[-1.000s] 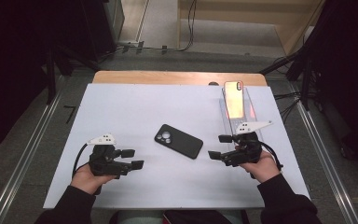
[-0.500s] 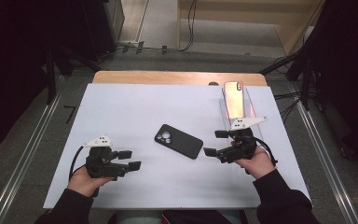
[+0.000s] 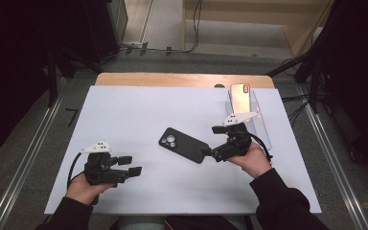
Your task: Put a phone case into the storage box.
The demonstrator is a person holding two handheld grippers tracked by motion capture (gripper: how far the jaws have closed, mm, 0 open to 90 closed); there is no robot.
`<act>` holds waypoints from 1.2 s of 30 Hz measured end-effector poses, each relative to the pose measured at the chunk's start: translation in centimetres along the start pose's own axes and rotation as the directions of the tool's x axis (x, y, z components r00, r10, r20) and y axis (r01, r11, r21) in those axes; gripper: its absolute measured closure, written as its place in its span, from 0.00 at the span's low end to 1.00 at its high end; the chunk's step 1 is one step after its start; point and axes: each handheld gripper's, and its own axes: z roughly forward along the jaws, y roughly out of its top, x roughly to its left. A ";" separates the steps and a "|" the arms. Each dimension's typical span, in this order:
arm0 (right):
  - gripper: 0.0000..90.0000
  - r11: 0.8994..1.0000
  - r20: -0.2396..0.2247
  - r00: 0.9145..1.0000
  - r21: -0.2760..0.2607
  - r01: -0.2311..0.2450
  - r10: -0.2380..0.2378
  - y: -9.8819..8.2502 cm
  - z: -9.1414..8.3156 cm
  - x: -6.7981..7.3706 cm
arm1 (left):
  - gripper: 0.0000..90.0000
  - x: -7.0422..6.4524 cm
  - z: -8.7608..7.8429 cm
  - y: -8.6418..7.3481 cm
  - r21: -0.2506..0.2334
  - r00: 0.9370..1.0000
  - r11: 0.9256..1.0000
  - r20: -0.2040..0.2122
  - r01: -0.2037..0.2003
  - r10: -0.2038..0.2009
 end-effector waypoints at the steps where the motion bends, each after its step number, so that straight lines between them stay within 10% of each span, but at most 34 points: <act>1: 0.00 1.000 0.003 1.000 0.002 0.003 -0.003 0.1 0.2 0.0 | 0.36 0.0 0.0 0.0 0.000 1.000 1.000 0.000 0.000 0.000; 36: 0.00 1.000 -0.040 0.999 0.011 0.028 -0.028 3.9 7.2 -1.8 | 0.36 0.1 -0.3 0.0 -0.012 1.000 1.000 0.001 0.005 -0.005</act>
